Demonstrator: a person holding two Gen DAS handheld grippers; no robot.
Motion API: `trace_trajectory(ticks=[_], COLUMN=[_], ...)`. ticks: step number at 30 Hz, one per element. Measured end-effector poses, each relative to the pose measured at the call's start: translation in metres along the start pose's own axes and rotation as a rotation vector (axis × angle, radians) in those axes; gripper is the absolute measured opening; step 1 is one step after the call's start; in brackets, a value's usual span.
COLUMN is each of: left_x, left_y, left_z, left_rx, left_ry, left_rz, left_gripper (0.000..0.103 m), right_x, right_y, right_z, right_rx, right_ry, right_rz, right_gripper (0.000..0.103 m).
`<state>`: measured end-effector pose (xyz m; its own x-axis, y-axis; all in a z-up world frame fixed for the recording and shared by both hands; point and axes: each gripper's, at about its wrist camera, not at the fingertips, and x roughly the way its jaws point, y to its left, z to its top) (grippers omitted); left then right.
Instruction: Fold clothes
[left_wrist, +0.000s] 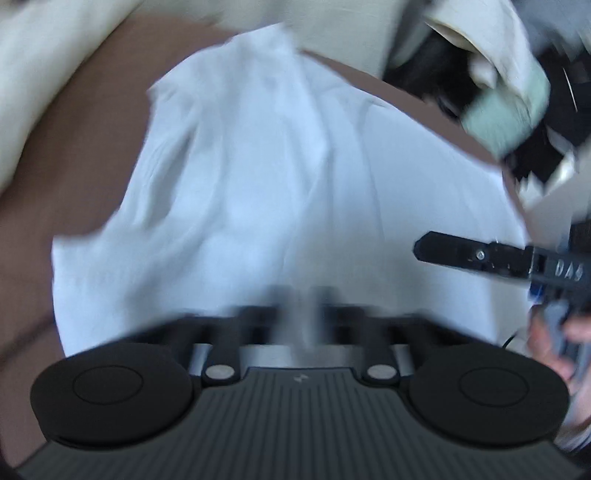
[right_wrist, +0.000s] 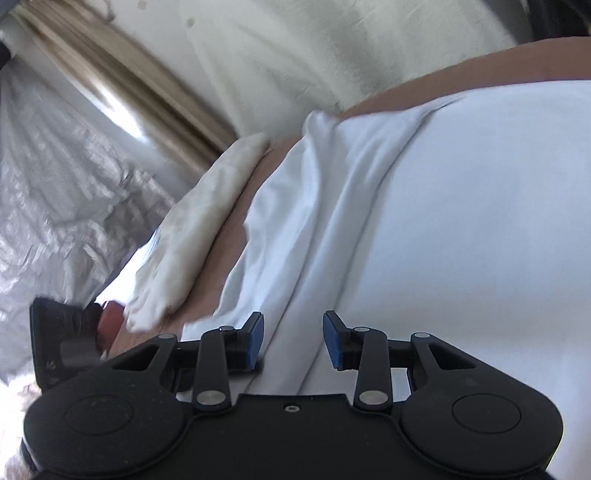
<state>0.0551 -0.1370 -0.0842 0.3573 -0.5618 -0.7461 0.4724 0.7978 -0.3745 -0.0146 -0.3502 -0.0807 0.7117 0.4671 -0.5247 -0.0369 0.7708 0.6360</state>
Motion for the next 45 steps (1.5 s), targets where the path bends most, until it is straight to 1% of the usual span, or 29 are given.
trace_trajectory(ticks=[2, 4, 5, 7, 8, 10, 11, 12, 13, 14, 16, 18, 21, 23, 26, 27, 28, 29, 31, 33, 35, 37, 39, 40, 41, 42, 43, 44, 45], left_x=[-0.009, -0.018, -0.024, -0.041, -0.044, -0.039, -0.032, -0.026, -0.026, -0.031, -0.048, -0.063, -0.069, -0.061, -0.05, -0.046, -0.04, -0.029, -0.001, 0.032, 0.062, 0.088, 0.11, 0.118, 0.125, 0.13, 0.136, 0.139, 0.14], left_y=[-0.012, -0.025, -0.028, -0.022, -0.013, 0.01, 0.025, 0.041, 0.053, 0.059, 0.058, 0.049, 0.036, 0.035, 0.043, 0.046, 0.048, 0.05, 0.053, 0.054, 0.05, 0.038, 0.032, 0.032, 0.034, 0.037, 0.038, 0.038, 0.035], left_z=[-0.001, -0.003, -0.004, -0.007, -0.009, -0.014, -0.017, -0.018, -0.017, -0.012, 0.0, 0.012, 0.029, 0.048, 0.083, 0.096, 0.109, 0.123, 0.151, 0.172, 0.186, 0.196, 0.202, 0.204, 0.208, 0.211, 0.216, 0.22, 0.225], left_rx=[0.073, 0.146, 0.166, 0.147, 0.09, -0.064, -0.147, -0.223, -0.278, -0.293, -0.257, -0.188, -0.085, -0.046, -0.04, -0.038, -0.035, -0.032, -0.027, -0.012, 0.035, 0.121, 0.171, 0.18, 0.174, 0.166, 0.161, 0.158, 0.156], left_ry=[-0.043, -0.085, -0.107, -0.139, -0.116, -0.02, 0.046, 0.089, 0.09, 0.067, -0.001, -0.078, -0.172, -0.2, -0.22, -0.232, -0.245, -0.251, -0.243, -0.206, -0.164, -0.12, -0.096, -0.092, -0.089, -0.084, -0.077, -0.082, -0.11], left_rz=[0.035, 0.07, 0.093, 0.141, 0.134, 0.102, 0.067, 0.026, -0.006, -0.023, -0.045, -0.069, -0.048, -0.04, -0.059, -0.072, -0.083, -0.082, -0.069, -0.064, -0.049, 0.025, 0.065, 0.06, 0.018, -0.042, -0.093, -0.105, -0.081], left_gripper=[0.003, 0.003, 0.003, 0.004, 0.004, 0.004, 0.004, 0.004, 0.004, 0.004, 0.005, 0.006, 0.019, 0.026, 0.032, 0.036, 0.044, 0.045, 0.045, 0.045, 0.045, 0.046, 0.048, 0.05, 0.047, 0.041, 0.001, 0.002, 0.002], right_x=[0.002, 0.002, 0.003, 0.003, 0.003, 0.003, 0.002, 0.001, 0.001, 0.0, -0.003, -0.005, -0.003, 0.001, 0.016, 0.024, 0.032, 0.041, 0.056, 0.07, 0.081, 0.092, 0.1, 0.103, 0.106, 0.107, 0.104, 0.1, 0.097], right_y=[0.01, 0.016, 0.018, 0.022, 0.025, 0.028, 0.029, 0.028, 0.027, 0.024, 0.019, 0.014, 0.004, -0.006, -0.025, -0.032, -0.039, -0.046, -0.061, -0.076, -0.088, -0.094, -0.095, -0.095, -0.093, -0.09, -0.088, -0.088, -0.088], right_z=[-0.007, -0.013, -0.015, -0.017, -0.017, -0.017, -0.016, -0.016, -0.015, -0.013, -0.009, 0.003, 0.032, 0.054, 0.085, 0.094, 0.102, 0.11, 0.12, 0.127, 0.132, 0.138, 0.145, 0.148, 0.152, 0.159, 0.166, 0.175, 0.184], right_rx=[-0.064, -0.082, -0.084, -0.118, -0.136, -0.178, -0.19, -0.19, -0.19, -0.18, -0.157, -0.142, -0.092, -0.031, 0.07, 0.088, 0.106, 0.123, 0.154, 0.182, 0.196, 0.166, 0.115, 0.09, 0.051, -0.001, -0.041, -0.05, -0.059], right_ry=[-0.003, 0.003, 0.006, 0.013, 0.017, 0.024, 0.024, 0.023, 0.022, 0.018, 0.007, -0.014, -0.054, -0.078, -0.101, -0.092, -0.082, -0.073, -0.074, -0.083, -0.106, -0.112, -0.123, -0.125, -0.125, -0.133, -0.166, -0.208, -0.25], right_rz=[0.008, 0.006, 0.0, -0.028, -0.042, -0.095, -0.121, -0.147, -0.172, -0.176, -0.169, -0.149, -0.132, -0.104, -0.096, -0.098, -0.1, -0.102, -0.142, -0.172, -0.154, -0.141, -0.128, -0.119, -0.11, -0.119, -0.12, -0.135, -0.152], right_gripper=[0.044, 0.048, 0.048, 0.048, 0.048, 0.048, 0.048, 0.048, 0.048, 0.048, 0.048, 0.048, 0.048, 0.048, 0.048, 0.048, 0.048, 0.048, 0.049, 0.049, 0.049, 0.049, 0.049, 0.041, 0.013, 0.011, 0.009, 0.007, 0.006])
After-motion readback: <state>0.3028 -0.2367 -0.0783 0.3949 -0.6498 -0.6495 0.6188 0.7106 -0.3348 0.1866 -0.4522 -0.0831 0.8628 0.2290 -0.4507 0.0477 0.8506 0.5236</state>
